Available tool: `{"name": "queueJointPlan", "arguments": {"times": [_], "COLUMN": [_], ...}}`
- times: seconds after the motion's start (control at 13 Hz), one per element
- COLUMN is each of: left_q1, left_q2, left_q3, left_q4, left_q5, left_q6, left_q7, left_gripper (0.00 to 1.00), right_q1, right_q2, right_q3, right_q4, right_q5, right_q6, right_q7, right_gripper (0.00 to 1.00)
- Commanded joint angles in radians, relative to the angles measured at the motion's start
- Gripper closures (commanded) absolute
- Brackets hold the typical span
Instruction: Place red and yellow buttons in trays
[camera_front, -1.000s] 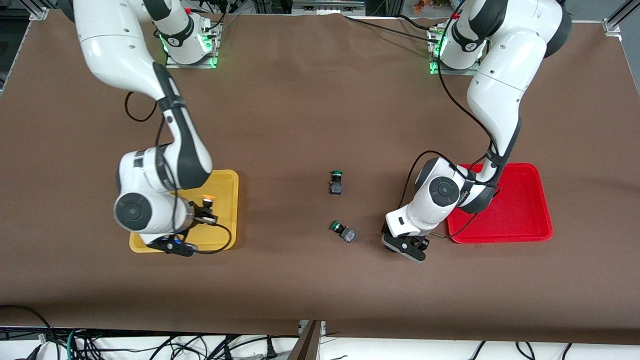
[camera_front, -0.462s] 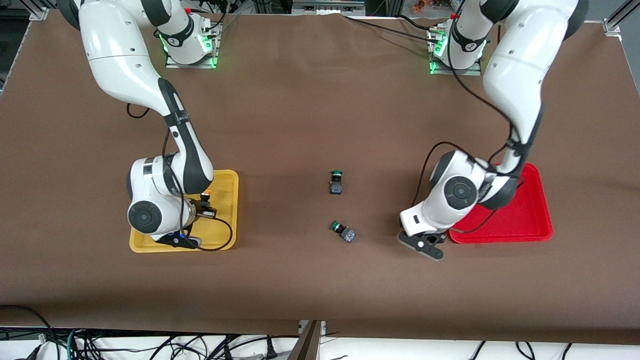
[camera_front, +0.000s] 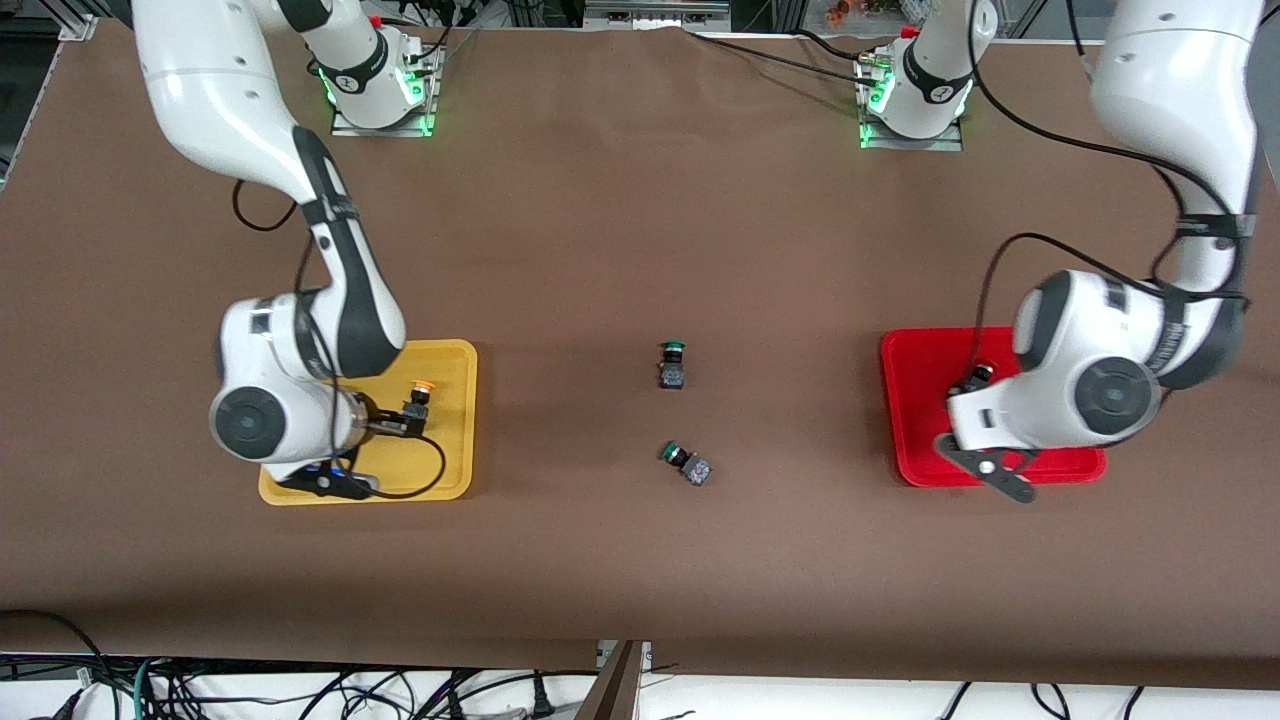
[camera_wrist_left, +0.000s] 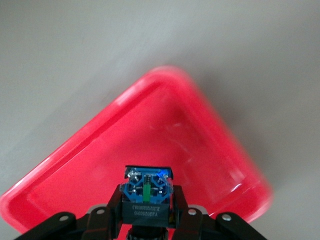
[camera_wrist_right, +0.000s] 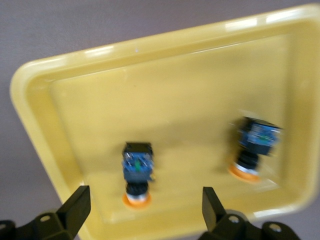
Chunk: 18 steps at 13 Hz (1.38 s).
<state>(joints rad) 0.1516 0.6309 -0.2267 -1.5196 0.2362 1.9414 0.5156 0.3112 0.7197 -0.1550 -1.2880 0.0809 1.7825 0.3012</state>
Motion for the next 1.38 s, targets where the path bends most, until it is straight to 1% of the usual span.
{"name": "queueJointPlan", "arguments": {"times": [0.0,0.08,0.15,0.23,0.46,0.54,0.62,0.77,0.92,1.0,1.08,1.15,1.23,1.31], "left_q1": [0.061,0.068,0.068,0.065,0.062,0.062,0.054,0.051,0.054,0.060,0.060,0.059,0.062,0.063], "left_q2": [0.064,0.070,0.069,0.069,0.012,-0.012,-0.052,-0.161,-0.282,-0.342,-0.399,-0.431,-0.439,-0.441], "left_q3": [-0.019,-0.029,-0.033,-0.034,-0.040,-0.042,-0.042,-0.043,-0.042,-0.040,-0.043,-0.045,-0.037,-0.037], "left_q4": [-0.042,-0.062,-0.077,-0.076,-0.064,-0.048,-0.034,-0.031,-0.030,-0.028,-0.024,-0.019,0.002,0.047], "left_q5": [0.006,-0.010,-0.021,-0.024,-0.034,-0.070,-0.104,-0.104,-0.122,-0.177,-0.195,-0.193,-0.202,-0.201], "left_q6": [0.118,0.161,0.184,0.185,0.139,0.096,0.043,-0.082,-0.171,-0.236,-0.287,-0.318,-0.340,-0.392], "left_q7": [0.173,0.191,0.192,0.192,0.170,0.144,0.086,-0.084,-0.219,-0.277,-0.334,-0.369,-0.374,-0.373], "left_gripper": [0.87,0.77,0.50,0.01,0.00,0.00,0.00,0.00,0.00,0.00,0.00,0.00,0.00,0.00], "right_q1": [-0.001,-0.001,-0.001,-0.003,-0.011,-0.021,-0.024,-0.038,-0.085,-0.092,-0.107,-0.115,-0.127,-0.139], "right_q2": [-0.129,-0.162,-0.204,-0.242,-0.380,-0.423,-0.442,-0.489,-0.566,-0.610,-0.638,-0.647,-0.648,-0.648], "right_q3": [-0.034,-0.047,-0.063,-0.066,-0.069,-0.067,-0.067,-0.058,-0.057,-0.051,-0.048,-0.029,0.004,0.032], "right_q4": [-0.004,0.001,0.001,0.002,-0.002,-0.007,-0.010,-0.014,-0.042,-0.077,-0.099,-0.102,-0.099,-0.099], "right_q5": [-0.013,-0.013,-0.012,-0.012,-0.024,-0.033,-0.041,-0.094,-0.095,-0.084,-0.084,-0.088,-0.096,-0.096], "right_q6": [-0.119,-0.162,-0.208,-0.239,-0.300,-0.336,-0.354,-0.416,-0.399,-0.406,-0.411,-0.408,-0.416,-0.440], "right_q7": [-0.091,-0.114,-0.137,-0.161,-0.160,-0.156,-0.156,-0.166,-0.163,-0.162,-0.165,-0.171,-0.183,-0.179], "right_gripper": [0.00,0.00,0.00,0.00,0.00,0.00,0.00,0.00,0.00,0.00,0.00,0.00,0.00,0.00]}}
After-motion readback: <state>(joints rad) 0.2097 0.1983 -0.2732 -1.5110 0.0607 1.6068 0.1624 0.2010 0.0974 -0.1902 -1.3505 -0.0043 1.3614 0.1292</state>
